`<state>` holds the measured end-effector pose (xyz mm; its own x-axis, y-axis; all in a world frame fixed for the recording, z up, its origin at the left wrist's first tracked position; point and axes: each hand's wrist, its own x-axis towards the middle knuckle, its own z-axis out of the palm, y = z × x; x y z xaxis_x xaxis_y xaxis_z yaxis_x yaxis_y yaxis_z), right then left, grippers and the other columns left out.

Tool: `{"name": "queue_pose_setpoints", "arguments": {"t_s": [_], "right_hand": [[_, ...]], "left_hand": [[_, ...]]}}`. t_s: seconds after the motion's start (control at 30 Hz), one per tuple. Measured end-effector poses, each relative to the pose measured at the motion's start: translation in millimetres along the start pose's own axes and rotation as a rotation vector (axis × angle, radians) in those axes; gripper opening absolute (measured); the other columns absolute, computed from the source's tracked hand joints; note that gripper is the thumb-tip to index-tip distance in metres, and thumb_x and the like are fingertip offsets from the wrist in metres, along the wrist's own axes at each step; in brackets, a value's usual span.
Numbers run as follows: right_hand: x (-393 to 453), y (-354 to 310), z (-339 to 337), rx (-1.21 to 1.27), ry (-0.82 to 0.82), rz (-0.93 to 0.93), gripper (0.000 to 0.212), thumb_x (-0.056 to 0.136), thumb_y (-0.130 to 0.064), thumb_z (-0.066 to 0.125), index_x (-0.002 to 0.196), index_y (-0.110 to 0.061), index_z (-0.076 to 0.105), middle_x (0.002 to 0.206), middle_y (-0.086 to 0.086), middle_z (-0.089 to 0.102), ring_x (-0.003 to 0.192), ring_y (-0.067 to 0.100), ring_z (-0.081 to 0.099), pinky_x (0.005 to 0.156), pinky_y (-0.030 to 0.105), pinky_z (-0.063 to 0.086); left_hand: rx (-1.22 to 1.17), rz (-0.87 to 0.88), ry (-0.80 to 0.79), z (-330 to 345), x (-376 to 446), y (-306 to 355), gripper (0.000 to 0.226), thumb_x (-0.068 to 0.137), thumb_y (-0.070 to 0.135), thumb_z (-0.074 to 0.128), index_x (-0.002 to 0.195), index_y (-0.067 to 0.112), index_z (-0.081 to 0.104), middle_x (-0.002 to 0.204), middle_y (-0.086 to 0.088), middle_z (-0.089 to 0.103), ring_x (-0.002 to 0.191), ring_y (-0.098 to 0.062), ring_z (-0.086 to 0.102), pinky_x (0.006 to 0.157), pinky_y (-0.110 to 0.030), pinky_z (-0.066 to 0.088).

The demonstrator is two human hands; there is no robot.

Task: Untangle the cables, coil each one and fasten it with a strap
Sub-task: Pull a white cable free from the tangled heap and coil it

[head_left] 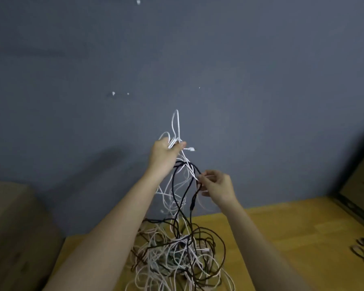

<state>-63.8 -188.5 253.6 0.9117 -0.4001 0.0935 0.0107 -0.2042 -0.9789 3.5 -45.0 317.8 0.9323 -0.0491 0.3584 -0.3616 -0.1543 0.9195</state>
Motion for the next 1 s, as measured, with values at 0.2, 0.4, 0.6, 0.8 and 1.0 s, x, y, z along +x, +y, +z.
{"name": "queue_pose_setpoints", "arguments": {"t_s": [0.2, 0.4, 0.6, 0.8, 1.0], "right_hand": [[8, -45, 1, 0.006, -0.299, -0.042, 0.022, 0.093, -0.022, 0.062, 0.111, -0.011, 0.069, 0.103, 0.000, 0.071, 0.096, 0.012, 0.066, 0.084, 0.024, 0.052], [-4, -47, 16, 0.064, -0.454, 0.109, 0.016, 0.094, -0.023, 0.061, 0.103, -0.009, 0.060, 0.092, 0.004, 0.061, 0.079, 0.012, 0.061, 0.068, 0.022, 0.054], [-10, -42, 22, 0.139, -0.414, 0.186, 0.019, 0.095, -0.020, 0.060, 0.107, -0.007, 0.065, 0.094, 0.002, 0.066, 0.087, 0.013, 0.063, 0.069, 0.025, 0.055], [-23, -36, 31, 0.265, -0.433, 0.219, 0.019, 0.094, -0.029, 0.060, 0.102, -0.014, 0.067, 0.092, 0.001, 0.069, 0.088, 0.016, 0.064, 0.080, 0.032, 0.054], [-27, -18, 23, -0.223, -0.304, -0.077, 0.019, 0.086, -0.014, 0.066, 0.071, -0.004, 0.061, 0.067, 0.010, 0.060, 0.064, 0.019, 0.058, 0.069, 0.046, 0.055]], "left_hand": [[0.136, 0.049, -0.068, -10, 5, 24, 0.022, 0.084, 0.020, 0.071, 0.085, -0.001, 0.068, 0.126, -0.015, 0.062, 0.117, -0.022, 0.058, 0.082, -0.025, 0.041], [0.164, 0.052, -0.091, -24, -6, 16, 0.019, 0.085, 0.021, 0.070, 0.076, 0.006, 0.065, 0.106, -0.020, 0.069, 0.080, 0.001, 0.055, 0.077, -0.026, 0.039], [0.141, 0.070, 0.014, -31, -7, 17, 0.022, 0.085, 0.022, 0.071, 0.087, 0.000, 0.068, 0.090, -0.005, 0.061, 0.068, -0.004, 0.051, 0.066, -0.024, 0.037], [0.259, 0.087, -0.169, -38, -15, 16, 0.030, 0.087, 0.025, 0.069, 0.093, -0.004, 0.067, 0.097, -0.002, 0.064, 0.089, -0.006, 0.048, 0.072, -0.024, 0.035], [0.329, -0.006, -0.113, -46, -44, -24, 0.035, 0.089, 0.027, 0.066, 0.085, -0.007, 0.057, 0.074, -0.005, 0.052, 0.070, -0.020, 0.053, 0.065, -0.034, 0.037]]}}
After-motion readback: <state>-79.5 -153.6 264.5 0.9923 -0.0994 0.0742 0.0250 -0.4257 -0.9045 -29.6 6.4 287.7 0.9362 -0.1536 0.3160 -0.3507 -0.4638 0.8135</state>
